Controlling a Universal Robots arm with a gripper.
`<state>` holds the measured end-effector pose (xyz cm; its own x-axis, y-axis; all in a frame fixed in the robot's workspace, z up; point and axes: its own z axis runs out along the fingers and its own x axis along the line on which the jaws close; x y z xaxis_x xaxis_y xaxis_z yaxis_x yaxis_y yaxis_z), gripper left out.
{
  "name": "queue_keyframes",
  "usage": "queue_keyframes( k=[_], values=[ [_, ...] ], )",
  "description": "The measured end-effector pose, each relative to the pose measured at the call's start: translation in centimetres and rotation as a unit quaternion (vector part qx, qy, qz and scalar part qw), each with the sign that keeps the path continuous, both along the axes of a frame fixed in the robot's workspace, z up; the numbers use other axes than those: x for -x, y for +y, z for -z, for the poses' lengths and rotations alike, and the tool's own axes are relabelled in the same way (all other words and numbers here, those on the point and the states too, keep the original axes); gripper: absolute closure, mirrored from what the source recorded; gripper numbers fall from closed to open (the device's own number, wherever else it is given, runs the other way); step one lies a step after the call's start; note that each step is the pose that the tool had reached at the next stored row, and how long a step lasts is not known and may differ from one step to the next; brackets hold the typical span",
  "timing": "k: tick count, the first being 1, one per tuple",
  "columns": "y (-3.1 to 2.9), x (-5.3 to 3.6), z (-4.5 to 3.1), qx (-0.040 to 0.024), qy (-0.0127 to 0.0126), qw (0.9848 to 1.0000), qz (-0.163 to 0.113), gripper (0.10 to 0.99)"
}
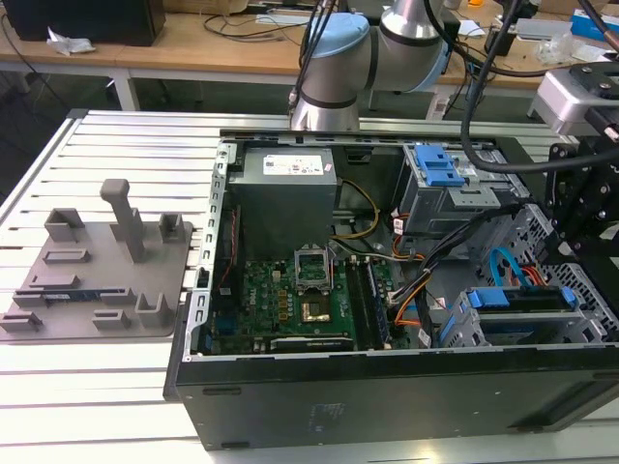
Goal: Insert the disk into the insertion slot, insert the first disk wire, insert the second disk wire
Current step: 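Insert the second disk wire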
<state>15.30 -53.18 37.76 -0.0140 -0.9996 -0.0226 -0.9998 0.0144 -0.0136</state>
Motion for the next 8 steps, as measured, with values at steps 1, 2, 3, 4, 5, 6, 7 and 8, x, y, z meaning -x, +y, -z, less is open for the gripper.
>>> queue_keyframes(
  k=[1,2,3,4,5,6,7,8],
  values=[
    [0.00,0.00,0.00,0.0000,0.0000,1.0000,0.000,0.980],
    [0.00,0.00,0.00,0.0000,0.0000,1.0000,0.000,0.980],
    [0.00,0.00,-0.01,0.0000,0.0000,1.0000,0.000,0.980],
    [0.00,0.00,0.00,0.0000,0.0000,1.0000,0.000,0.980],
    [0.00,0.00,-0.02,0.0000,0.0000,1.0000,0.000,0.980],
    [0.00,0.00,-0.03,0.0000,0.0000,1.0000,0.000,0.980],
    [0.00,0.00,-0.03,0.0000,0.0000,1.0000,0.000,0.980],
    [0.00,0.00,-0.04,0.0000,0.0000,1.0000,0.000,0.980]
  ],
)
